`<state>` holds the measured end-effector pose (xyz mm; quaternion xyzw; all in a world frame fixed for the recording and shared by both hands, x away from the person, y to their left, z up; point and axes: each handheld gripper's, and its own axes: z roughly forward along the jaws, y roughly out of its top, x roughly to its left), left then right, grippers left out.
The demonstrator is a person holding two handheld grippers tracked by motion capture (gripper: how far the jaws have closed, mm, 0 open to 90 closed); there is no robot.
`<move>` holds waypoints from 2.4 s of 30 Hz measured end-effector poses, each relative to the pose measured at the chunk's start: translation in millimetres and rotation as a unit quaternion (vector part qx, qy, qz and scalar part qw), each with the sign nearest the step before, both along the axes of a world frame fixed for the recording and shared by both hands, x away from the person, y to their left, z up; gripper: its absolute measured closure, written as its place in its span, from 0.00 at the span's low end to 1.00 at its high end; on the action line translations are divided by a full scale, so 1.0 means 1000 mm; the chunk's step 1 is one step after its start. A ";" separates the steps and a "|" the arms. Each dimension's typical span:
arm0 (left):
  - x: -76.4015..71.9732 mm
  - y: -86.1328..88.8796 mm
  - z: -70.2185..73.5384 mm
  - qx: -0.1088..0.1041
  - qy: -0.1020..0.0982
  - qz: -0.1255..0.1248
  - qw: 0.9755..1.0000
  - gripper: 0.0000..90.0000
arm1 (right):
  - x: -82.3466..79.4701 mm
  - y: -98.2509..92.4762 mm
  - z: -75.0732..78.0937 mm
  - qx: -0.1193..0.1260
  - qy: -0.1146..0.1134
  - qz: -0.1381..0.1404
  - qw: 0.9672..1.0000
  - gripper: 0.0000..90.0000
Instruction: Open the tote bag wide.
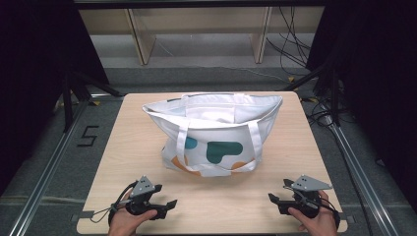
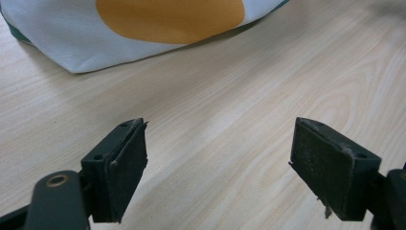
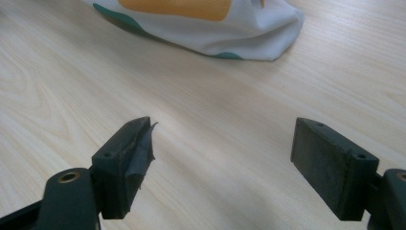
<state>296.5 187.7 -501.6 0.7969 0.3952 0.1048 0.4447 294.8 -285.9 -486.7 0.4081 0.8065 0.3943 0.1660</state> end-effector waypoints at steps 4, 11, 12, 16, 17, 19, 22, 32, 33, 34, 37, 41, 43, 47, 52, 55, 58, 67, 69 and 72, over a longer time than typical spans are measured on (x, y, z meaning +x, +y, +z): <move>0.002 0.003 0.001 0.018 -0.004 -0.008 1.000 0.22 | 0.002 -0.002 0.000 -0.001 -0.004 0.005 1.000 0.26; 0.001 0.002 0.001 0.011 -0.007 -0.007 1.000 0.22 | 0.002 -0.002 -0.001 -0.004 -0.003 0.002 1.000 0.26; 0.001 0.002 0.001 0.011 -0.007 -0.007 1.000 0.22 | 0.001 -0.001 -0.001 0.002 0.001 -0.007 1.000 0.26; 0.002 0.003 0.001 0.015 -0.005 -0.012 1.000 0.22 | 0.000 -0.002 -0.001 0.011 0.009 -0.016 1.000 0.25; 0.002 0.002 0.000 0.011 -0.006 -0.013 1.000 0.22 | 0.002 -0.003 -0.002 0.006 -0.007 -0.013 1.000 0.22; 0.002 0.001 0.000 0.001 0.005 -0.011 1.000 0.21 | 0.001 -0.003 -0.001 0.003 0.002 -0.014 1.000 0.19; 0.003 -0.001 0.000 0.001 0.005 -0.017 1.000 0.21 | 0.002 -0.004 -0.001 0.008 0.000 -0.008 1.000 0.17; 0.010 0.003 0.009 -0.007 -0.007 -0.022 1.000 0.22 | 0.006 -0.006 0.020 0.016 -0.031 -0.007 0.999 0.30; 0.010 0.002 0.011 -0.013 0.000 -0.014 1.000 0.23 | 0.006 -0.006 0.023 0.014 -0.031 -0.008 0.999 0.31; 0.010 0.002 0.011 -0.013 0.000 -0.014 1.000 0.23 | 0.006 -0.006 0.023 0.014 -0.031 -0.008 0.999 0.31; 0.012 0.004 0.018 -0.007 -0.007 -0.015 1.000 0.28 | 0.011 -0.009 0.032 0.008 -0.047 0.004 0.999 0.37; 0.019 0.006 0.034 -0.007 -0.011 -0.015 1.000 0.38 | 0.016 -0.007 0.052 0.020 -0.055 0.013 0.998 0.53; 0.021 0.007 0.039 -0.005 -0.015 -0.019 1.000 0.42 | 0.017 -0.007 0.059 0.016 -0.055 0.022 0.998 0.58; 0.026 0.006 0.067 -0.015 -0.035 -0.029 0.999 0.64 | 0.025 -0.001 0.090 0.011 -0.085 0.052 0.995 0.80; 0.029 0.006 0.095 -0.019 -0.055 -0.046 0.997 0.85 | 0.030 0.006 0.117 0.015 -0.113 0.069 0.991 0.91; 0.034 0.006 0.113 -0.039 -0.058 -0.051 0.996 0.93 | 0.037 0.014 0.147 0.021 -0.149 0.089 0.985 0.98; 0.046 0.008 0.142 -0.042 -0.090 -0.051 0.994 0.97 | 0.046 0.021 0.169 0.014 -0.161 0.098 0.982 0.99; 0.084 -0.003 0.196 -0.037 -0.103 -0.033 0.994 0.98 | 0.083 0.043 0.208 -0.003 -0.176 0.103 0.979 1.00; 0.093 -0.007 0.200 -0.029 -0.100 -0.030 0.994 0.98 | 0.091 0.048 0.209 -0.014 -0.177 0.099 0.979 1.00; 0.103 -0.011 0.202 -0.028 -0.097 -0.025 0.995 0.97 | 0.099 0.052 0.210 -0.023 -0.173 0.095 0.980 1.00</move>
